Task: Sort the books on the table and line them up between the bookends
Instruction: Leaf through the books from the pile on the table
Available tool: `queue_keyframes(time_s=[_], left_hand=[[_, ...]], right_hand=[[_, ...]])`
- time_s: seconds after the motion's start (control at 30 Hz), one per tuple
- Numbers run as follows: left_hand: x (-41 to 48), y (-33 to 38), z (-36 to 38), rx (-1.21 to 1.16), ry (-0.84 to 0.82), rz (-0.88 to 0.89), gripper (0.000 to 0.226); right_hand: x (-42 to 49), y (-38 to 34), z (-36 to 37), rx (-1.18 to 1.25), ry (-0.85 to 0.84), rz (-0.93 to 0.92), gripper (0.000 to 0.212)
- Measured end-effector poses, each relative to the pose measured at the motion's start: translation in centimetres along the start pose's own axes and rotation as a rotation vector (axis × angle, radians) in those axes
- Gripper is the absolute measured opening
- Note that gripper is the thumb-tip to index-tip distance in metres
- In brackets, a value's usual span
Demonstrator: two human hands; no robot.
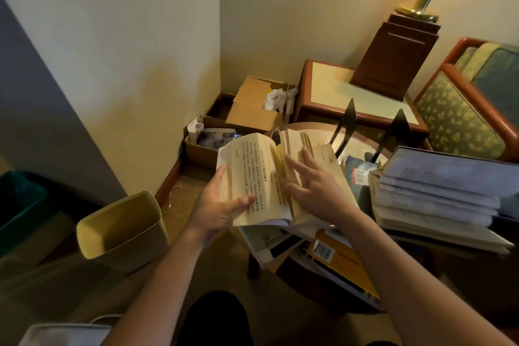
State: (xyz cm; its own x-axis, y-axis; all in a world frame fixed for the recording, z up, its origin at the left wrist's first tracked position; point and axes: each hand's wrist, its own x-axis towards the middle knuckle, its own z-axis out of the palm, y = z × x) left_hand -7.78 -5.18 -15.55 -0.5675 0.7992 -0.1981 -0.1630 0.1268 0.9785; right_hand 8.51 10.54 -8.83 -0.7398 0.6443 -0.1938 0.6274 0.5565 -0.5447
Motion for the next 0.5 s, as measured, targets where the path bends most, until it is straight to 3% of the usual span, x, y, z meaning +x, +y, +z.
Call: queue_keyframes(time_s=[0.1, 0.3, 0.4, 0.5], left_hand=[[-0.1, -0.7, -0.2, 0.021, 0.023, -0.014, 0.100], [0.5, -2.1, 0.7, 0.087, 0.048, -0.113, 0.125], [0.3, -2.6, 2.0, 0.375, 0.104, -0.113, 0.106], [0.3, -3.3, 3.0, 0.872, 0.133, 0.090, 0.072]], right_hand=[[0.3, -0.9, 0.5, -0.275, -0.051, -0.016, 0.056], [2.3, 0.4, 3.1, -0.405, -0.054, 0.019, 0.069], [2.4, 1.0, 4.1, -0.467, -0.038, -0.010, 0.069], [2.4, 1.2, 4.3, -0.494, -0.026, -0.024, 0.068]])
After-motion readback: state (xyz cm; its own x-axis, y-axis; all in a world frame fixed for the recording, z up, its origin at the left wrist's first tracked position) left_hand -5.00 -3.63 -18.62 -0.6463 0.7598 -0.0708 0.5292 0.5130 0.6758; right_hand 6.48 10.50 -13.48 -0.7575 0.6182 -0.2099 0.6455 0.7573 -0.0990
